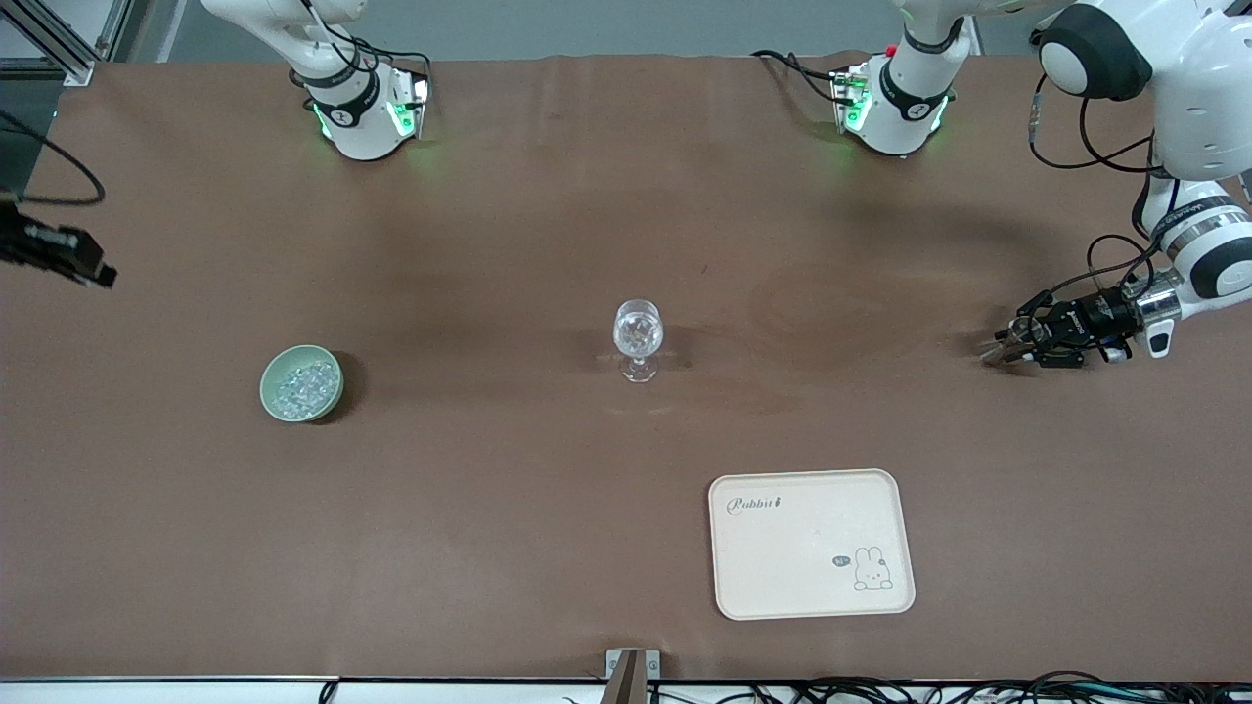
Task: Pour wine and add ice with both arms
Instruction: 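Lift the jigger with the left gripper while the right gripper lifts the ice, then carry the metal jigger over the wine glass with the left gripper, then tilt the jigger above the glass rim to pour with the left gripper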
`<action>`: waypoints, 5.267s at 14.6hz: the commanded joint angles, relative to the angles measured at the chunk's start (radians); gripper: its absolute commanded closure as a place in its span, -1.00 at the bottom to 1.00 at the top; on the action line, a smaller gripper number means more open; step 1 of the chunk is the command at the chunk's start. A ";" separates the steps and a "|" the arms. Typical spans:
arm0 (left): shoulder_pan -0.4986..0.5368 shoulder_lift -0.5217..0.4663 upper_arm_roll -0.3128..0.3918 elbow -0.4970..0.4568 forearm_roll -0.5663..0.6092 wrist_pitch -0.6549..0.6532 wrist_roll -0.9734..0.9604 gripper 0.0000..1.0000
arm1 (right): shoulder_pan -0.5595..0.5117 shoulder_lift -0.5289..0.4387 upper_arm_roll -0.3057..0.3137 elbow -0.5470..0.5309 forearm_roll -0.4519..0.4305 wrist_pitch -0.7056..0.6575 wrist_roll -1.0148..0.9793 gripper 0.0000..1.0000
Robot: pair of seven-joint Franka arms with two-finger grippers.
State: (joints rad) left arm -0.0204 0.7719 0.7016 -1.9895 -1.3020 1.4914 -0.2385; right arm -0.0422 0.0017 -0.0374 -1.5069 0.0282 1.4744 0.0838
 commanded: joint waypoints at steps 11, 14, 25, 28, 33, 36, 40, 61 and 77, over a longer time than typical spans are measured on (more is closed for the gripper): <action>0.005 -0.233 -0.036 -0.126 0.013 -0.063 -0.109 0.99 | -0.015 -0.025 0.016 -0.023 0.004 -0.005 0.008 0.99; 0.008 -0.342 -0.114 -0.133 0.030 -0.030 -0.289 0.99 | -0.015 -0.023 0.016 -0.023 0.004 -0.002 0.010 0.99; 0.014 -0.637 -0.477 -0.103 0.132 0.053 -0.603 0.98 | -0.011 -0.023 0.017 -0.023 0.004 -0.006 0.011 0.99; 0.014 -0.695 -0.612 -0.101 0.130 0.174 -0.720 0.98 | -0.015 -0.023 0.017 -0.024 0.004 -0.006 0.002 0.99; 0.014 -0.711 -0.877 -0.113 0.132 0.447 -0.843 0.97 | -0.015 -0.023 0.017 -0.024 0.004 -0.008 0.002 0.99; 0.011 -0.689 -0.977 -0.115 0.159 0.568 -0.872 0.98 | -0.018 -0.023 0.014 -0.021 0.004 -0.005 0.002 0.99; 0.004 -0.626 -1.092 -0.106 0.188 0.761 -0.906 0.97 | -0.016 -0.023 0.014 -0.023 0.004 -0.009 0.002 0.99; -0.035 -0.338 -1.266 0.167 0.803 0.860 -1.314 0.97 | -0.016 -0.023 0.014 -0.023 0.004 -0.016 0.002 0.99; -0.036 -0.307 -1.326 0.232 1.090 0.850 -1.467 0.98 | -0.019 -0.023 0.014 -0.027 0.006 -0.022 0.002 0.99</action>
State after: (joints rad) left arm -0.0565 0.4709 -0.6126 -1.7823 -0.2452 2.3503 -1.6745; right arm -0.0449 -0.0105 -0.0334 -1.5184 0.0282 1.4541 0.0839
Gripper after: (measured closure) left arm 0.789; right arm 0.753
